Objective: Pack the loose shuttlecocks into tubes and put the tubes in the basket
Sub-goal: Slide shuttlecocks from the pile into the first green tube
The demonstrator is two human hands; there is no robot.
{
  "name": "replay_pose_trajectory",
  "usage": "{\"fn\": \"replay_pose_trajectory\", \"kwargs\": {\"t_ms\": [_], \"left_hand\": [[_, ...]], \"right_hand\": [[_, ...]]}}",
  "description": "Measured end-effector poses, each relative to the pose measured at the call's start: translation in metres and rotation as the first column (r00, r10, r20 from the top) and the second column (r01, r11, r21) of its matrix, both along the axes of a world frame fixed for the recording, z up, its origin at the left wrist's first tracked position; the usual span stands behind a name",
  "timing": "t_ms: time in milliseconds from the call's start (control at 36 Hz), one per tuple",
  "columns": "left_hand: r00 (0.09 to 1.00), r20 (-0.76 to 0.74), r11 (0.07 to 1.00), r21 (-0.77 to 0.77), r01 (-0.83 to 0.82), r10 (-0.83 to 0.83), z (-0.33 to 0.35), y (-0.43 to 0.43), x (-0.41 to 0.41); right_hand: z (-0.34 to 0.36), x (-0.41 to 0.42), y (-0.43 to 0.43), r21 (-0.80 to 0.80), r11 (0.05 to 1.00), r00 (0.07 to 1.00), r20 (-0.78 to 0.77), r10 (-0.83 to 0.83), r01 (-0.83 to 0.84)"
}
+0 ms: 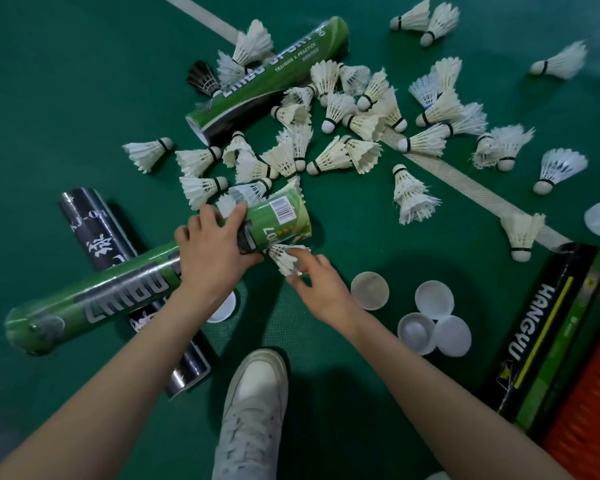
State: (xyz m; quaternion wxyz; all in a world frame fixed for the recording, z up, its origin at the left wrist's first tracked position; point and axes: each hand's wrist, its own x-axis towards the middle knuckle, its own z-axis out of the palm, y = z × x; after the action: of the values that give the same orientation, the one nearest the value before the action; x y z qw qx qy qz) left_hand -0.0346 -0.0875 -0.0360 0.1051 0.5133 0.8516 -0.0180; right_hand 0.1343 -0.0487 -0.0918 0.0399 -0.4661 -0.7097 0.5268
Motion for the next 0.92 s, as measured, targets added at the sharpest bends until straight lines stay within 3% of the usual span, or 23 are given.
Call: {"fn": "replay_pose_trajectory", "kwargs": {"t_ms": [83, 194, 333, 444, 556, 917], "left_hand": [[1.000, 0.014, 1.000, -0.007, -0.008, 0.008, -0.002, -0.002, 0.001], [1.000, -0.004, 0.999, -0.037, 0.001, -0.001, -0.004, -0.004, 0.002], [0.999, 0.020, 0.998, -0.043, 0.048, -0.047, -0.004, -0.002, 0.012], [0.994, 0.044, 0.994, -0.027, 0.103, -0.102, -0.001, 0.002, 0.027], [0.987, 0.043, 0.988, -0.005, 0.156, -0.156, 0.002, 0.006, 0.040], [0.972, 0.088, 0.974, 0.083, 0.211, -0.218, 0.009, 0.018, 0.059]], "right_hand": [[0.004, -0.004, 0.001, -0.008, 0.999, 0.999, -0.008, 0.031, -0.032], [0.004, 0.008, 0.006, 0.017, 0.986, 0.986, 0.008, -0.164, 0.164], [0.007, 0.040, 0.026, 0.172, 0.909, 0.921, 0.031, -0.389, 0.379], [0.021, 0.060, 0.042, 0.275, 0.805, 0.849, -0.107, -0.517, 0.525], [0.041, 0.066, 0.055, 0.166, 0.725, 0.739, -0.253, -0.624, 0.669], [0.056, 0.059, 0.051, -0.111, 0.856, 0.777, -0.374, -0.506, 0.504]]}}
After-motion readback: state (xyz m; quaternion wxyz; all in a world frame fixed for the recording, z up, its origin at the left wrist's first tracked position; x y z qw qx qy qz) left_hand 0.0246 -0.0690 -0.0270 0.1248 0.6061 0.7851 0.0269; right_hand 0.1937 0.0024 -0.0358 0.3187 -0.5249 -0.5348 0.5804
